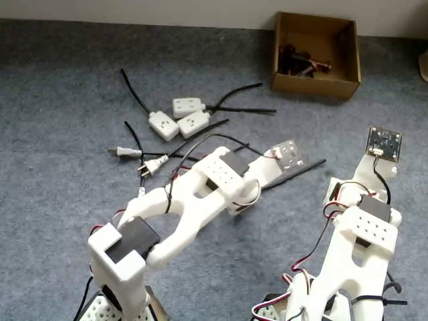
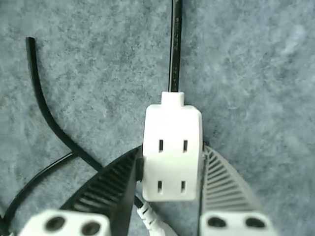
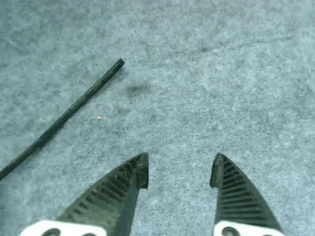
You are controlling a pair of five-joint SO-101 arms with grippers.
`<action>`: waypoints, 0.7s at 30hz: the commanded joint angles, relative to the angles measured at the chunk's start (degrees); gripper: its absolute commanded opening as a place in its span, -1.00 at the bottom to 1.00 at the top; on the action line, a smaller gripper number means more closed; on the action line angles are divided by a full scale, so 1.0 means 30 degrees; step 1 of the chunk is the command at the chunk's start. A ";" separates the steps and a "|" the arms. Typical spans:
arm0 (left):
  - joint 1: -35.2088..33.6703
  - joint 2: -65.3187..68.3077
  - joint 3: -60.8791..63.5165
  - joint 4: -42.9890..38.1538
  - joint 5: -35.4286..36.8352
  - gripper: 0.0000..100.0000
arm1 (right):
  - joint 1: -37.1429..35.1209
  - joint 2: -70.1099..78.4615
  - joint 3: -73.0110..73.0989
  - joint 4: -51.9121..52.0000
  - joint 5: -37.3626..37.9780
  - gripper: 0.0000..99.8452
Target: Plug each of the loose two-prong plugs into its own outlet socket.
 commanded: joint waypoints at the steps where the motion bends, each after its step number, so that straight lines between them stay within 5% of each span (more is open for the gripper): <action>1: -0.0220 0.0249 -0.0161 -0.0234 -0.0147 -0.99 | -0.0220 -0.0132 -0.0190 -0.0484 0.0234 -0.60; 21: -0.4234 0.0396 0.1011 -0.0147 -0.0205 -0.99 | -0.0103 -0.0132 -0.0161 -0.0484 0.0234 -0.60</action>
